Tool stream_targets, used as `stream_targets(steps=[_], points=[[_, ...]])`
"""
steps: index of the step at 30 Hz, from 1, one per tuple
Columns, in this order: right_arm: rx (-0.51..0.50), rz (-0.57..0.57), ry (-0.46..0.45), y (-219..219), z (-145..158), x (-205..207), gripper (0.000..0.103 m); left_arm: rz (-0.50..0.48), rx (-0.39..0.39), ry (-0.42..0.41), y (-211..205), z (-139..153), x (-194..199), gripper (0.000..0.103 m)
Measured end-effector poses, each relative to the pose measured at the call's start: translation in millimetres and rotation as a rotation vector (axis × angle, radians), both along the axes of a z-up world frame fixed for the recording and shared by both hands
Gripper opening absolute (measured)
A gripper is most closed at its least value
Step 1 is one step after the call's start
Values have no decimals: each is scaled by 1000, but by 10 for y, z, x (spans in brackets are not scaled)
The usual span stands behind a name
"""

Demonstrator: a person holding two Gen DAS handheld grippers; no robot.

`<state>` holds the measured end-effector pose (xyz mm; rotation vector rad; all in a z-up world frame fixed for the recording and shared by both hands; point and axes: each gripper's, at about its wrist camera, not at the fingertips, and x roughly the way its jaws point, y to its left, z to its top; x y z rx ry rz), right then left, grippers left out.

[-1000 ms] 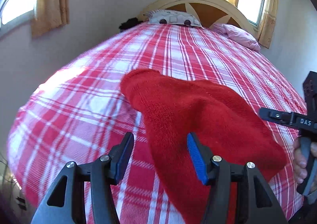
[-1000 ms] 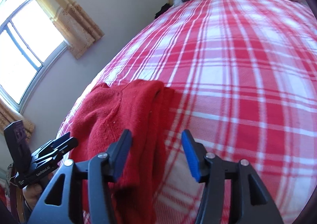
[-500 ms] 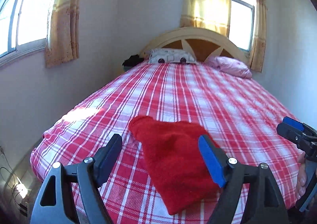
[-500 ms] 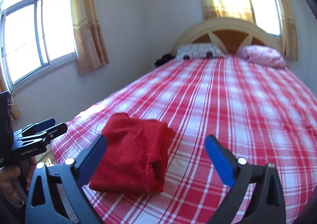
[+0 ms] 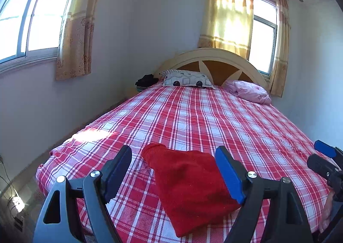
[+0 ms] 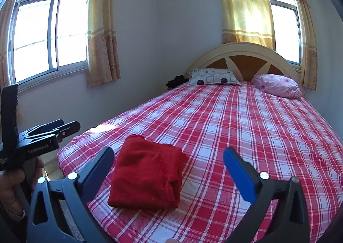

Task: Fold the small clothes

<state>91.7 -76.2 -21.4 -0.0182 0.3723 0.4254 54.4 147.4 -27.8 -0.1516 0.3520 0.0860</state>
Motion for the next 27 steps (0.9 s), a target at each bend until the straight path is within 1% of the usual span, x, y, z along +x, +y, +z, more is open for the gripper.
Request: stream_targets(steps=[3, 5, 6, 7, 15, 17, 21, 27], points=[[-2, 4, -3, 9, 11, -33, 103, 3, -5, -12, -8, 17, -33, 82], [-6, 8, -3, 23, 9, -54, 103, 7, -4, -19, -23, 28, -51, 86], [-6, 9, -3, 23, -1, -56, 103, 10, -1, -24, -39, 32, -65, 89], [-6, 8, -3, 21, -1, -63, 103, 15, 4, -29, -58, 36, -72, 90], [7, 0, -23, -24, 37, -137, 103, 21, 47, -30, -145, 54, -94, 90], [4, 1, -34, -36, 55, -165, 103, 9, 56, -32, -160, 63, -101, 90], [-3, -1, -65, -40, 89, -222, 103, 5, 111, -33, -243, 75, -109, 90], [-4, -1, -72, -48, 99, -231, 103, -16, 120, -40, -292, 72, -123, 90]])
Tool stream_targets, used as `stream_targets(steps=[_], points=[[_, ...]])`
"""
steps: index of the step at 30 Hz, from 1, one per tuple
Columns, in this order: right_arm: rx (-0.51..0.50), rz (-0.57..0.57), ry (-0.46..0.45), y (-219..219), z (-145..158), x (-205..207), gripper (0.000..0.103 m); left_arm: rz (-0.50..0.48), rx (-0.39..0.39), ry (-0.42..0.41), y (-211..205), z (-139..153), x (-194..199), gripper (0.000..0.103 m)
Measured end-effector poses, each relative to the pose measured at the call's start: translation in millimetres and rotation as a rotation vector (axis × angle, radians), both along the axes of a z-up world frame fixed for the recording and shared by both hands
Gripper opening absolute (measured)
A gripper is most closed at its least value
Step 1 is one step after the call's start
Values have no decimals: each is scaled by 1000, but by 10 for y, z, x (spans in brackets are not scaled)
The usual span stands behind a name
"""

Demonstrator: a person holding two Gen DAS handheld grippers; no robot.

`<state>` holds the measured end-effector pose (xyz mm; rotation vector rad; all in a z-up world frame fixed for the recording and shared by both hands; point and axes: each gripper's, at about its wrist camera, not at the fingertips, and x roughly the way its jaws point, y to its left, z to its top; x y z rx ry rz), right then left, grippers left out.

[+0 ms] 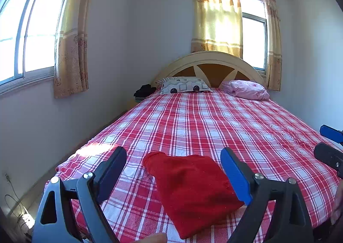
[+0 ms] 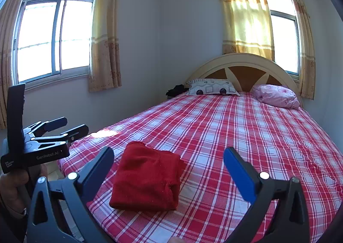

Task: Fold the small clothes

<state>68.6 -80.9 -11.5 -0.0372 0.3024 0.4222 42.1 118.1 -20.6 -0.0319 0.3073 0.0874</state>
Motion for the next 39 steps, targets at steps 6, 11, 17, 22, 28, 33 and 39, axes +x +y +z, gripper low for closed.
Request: stream_targets(steps=[6, 11, 17, 22, 28, 33, 39], points=[[-1, 0, -1, 3, 4, 0, 103, -31, -7, -3, -39, 16, -14, 90], [-3, 0, -9, -27, 4, -23, 103, -54, -30, -22, -34, 53, -55, 98], [-2, 4, -13, -44, 9, -31, 103, -41, 6, -41, -100, 107, -93, 99], [-7, 9, -31, -43, 16, -86, 103, -40, 11, -51, -134, 123, -110, 99], [-8, 13, -28, -36, -5, -89, 103, -41, 11, -64, -151, 129, -122, 100], [-10, 13, -18, -30, -41, -68, 103, -48, 5, -64, -162, 111, -111, 101], [-27, 20, -11, 20, -82, -66, 103, -53, -17, -68, -152, 56, -121, 101]])
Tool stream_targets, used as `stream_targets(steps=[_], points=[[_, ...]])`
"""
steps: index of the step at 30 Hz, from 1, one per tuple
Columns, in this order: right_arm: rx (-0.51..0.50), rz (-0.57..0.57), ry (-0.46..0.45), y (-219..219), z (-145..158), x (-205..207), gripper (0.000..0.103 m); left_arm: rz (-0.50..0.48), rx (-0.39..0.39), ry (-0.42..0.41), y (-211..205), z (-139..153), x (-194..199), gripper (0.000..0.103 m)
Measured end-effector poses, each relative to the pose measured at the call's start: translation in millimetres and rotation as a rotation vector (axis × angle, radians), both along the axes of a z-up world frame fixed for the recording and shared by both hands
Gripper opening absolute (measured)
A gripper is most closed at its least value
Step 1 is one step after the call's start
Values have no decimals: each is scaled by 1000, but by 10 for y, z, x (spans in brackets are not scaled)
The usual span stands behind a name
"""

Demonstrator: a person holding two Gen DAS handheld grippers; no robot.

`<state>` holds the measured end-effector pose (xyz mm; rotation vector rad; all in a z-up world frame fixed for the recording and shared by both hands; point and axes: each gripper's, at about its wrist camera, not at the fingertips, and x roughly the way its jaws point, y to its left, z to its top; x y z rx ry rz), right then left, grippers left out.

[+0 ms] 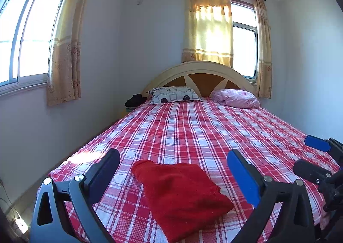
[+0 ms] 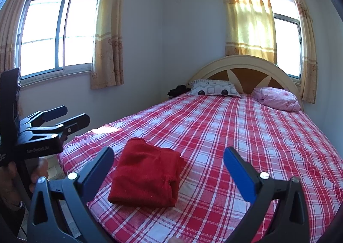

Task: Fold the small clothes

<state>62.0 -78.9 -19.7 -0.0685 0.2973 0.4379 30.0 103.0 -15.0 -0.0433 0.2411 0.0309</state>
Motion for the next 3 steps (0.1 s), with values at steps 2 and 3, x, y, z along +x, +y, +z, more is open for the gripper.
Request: stream_targets(steps=[2, 3], points=[[-2, 2, 3, 4, -19, -3, 103, 0, 13, 10, -20, -10, 16, 101], [-2, 1, 3, 4, -20, -4, 103, -1, 12, 9, -17, -11, 21, 101]])
